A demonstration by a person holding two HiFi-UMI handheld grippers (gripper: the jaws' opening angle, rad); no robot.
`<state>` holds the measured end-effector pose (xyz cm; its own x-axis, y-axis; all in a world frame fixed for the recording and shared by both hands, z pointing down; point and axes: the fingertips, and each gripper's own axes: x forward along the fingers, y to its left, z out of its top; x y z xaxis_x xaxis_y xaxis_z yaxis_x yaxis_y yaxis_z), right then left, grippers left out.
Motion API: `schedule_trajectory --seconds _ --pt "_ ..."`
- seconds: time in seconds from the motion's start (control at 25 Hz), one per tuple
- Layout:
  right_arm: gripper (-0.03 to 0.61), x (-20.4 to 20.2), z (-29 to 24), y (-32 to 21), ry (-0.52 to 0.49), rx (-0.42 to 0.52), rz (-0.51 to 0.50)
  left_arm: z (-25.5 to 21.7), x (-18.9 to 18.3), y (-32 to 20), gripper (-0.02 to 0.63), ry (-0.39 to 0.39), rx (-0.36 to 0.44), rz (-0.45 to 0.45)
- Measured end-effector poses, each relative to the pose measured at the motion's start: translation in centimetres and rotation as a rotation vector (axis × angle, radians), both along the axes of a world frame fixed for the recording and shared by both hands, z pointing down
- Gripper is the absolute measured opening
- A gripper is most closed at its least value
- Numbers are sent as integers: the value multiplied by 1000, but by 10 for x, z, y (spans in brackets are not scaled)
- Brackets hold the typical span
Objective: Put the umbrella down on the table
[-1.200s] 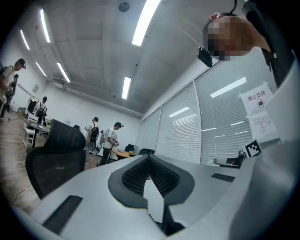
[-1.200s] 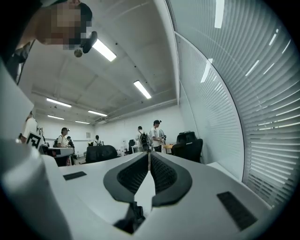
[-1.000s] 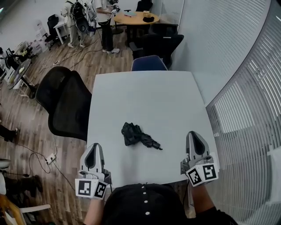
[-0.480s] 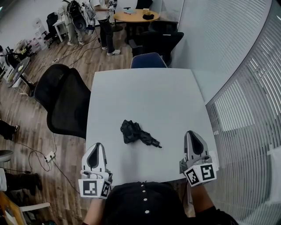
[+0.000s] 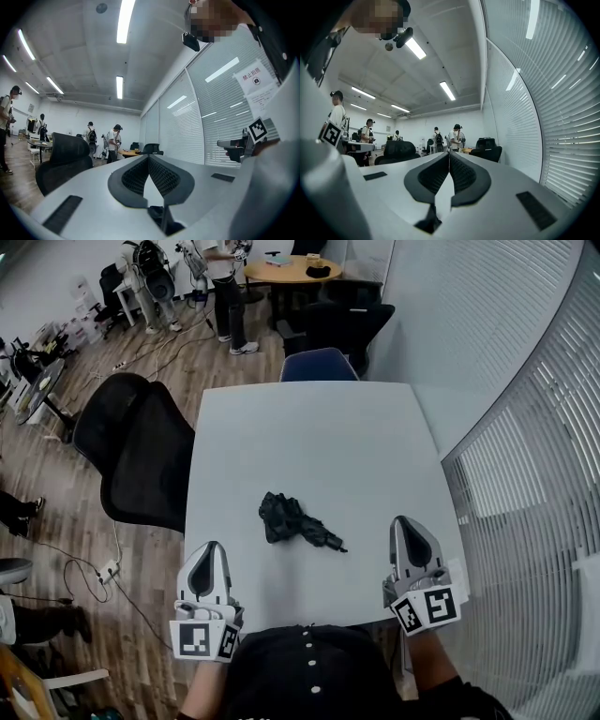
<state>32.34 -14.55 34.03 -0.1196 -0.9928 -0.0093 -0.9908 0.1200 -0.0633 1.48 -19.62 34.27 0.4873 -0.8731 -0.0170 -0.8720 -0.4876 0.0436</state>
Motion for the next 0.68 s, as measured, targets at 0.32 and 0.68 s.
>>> schedule_trajectory --seconds 0.32,0.68 --pt "31 1 0 -2 19 -13 7 -1 1 1 17 -12 -3 -1" --pt "31 0 1 -7 43 -10 7 -1 4 -2 17 -18 0 -2"
